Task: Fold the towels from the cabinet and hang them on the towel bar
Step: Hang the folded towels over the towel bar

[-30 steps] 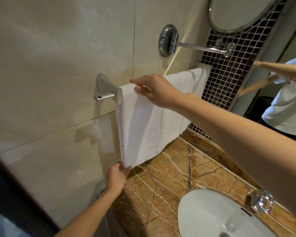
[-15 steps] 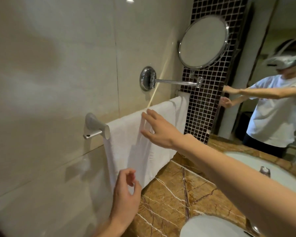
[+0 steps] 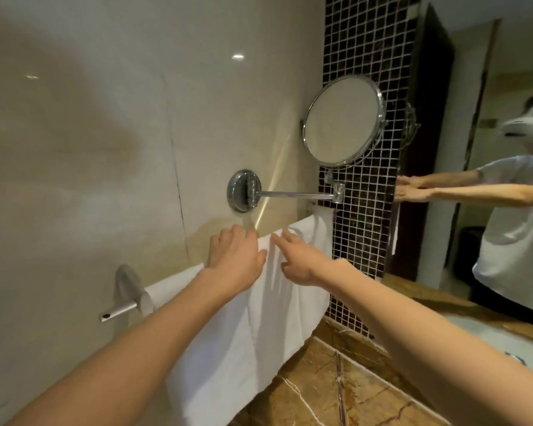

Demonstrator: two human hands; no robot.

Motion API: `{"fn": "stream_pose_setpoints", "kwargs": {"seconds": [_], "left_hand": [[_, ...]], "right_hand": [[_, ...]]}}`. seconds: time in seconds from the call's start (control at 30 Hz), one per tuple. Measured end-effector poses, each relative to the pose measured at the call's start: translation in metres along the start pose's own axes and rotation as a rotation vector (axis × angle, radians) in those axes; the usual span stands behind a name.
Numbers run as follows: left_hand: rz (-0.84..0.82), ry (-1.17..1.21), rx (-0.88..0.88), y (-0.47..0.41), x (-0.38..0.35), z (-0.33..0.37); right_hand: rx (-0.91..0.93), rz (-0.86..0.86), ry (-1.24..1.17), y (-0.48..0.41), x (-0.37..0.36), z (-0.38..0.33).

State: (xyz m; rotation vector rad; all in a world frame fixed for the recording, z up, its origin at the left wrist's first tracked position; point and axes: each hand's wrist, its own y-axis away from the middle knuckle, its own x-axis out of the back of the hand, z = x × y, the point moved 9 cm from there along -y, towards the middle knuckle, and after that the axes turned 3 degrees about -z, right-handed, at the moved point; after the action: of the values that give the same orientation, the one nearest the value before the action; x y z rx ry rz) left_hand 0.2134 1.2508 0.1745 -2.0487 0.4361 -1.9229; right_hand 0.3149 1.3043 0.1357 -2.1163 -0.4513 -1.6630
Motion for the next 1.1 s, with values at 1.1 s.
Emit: {"fn": "stream_pose_setpoints", "kwargs": {"seconds": [1.1], "left_hand": [[-0.207,-0.088,-0.097,-0.068,-0.051,0.032]], "right_hand": [[0.100,0.081,-0.069,-0.040,0.012,0.039]]}}
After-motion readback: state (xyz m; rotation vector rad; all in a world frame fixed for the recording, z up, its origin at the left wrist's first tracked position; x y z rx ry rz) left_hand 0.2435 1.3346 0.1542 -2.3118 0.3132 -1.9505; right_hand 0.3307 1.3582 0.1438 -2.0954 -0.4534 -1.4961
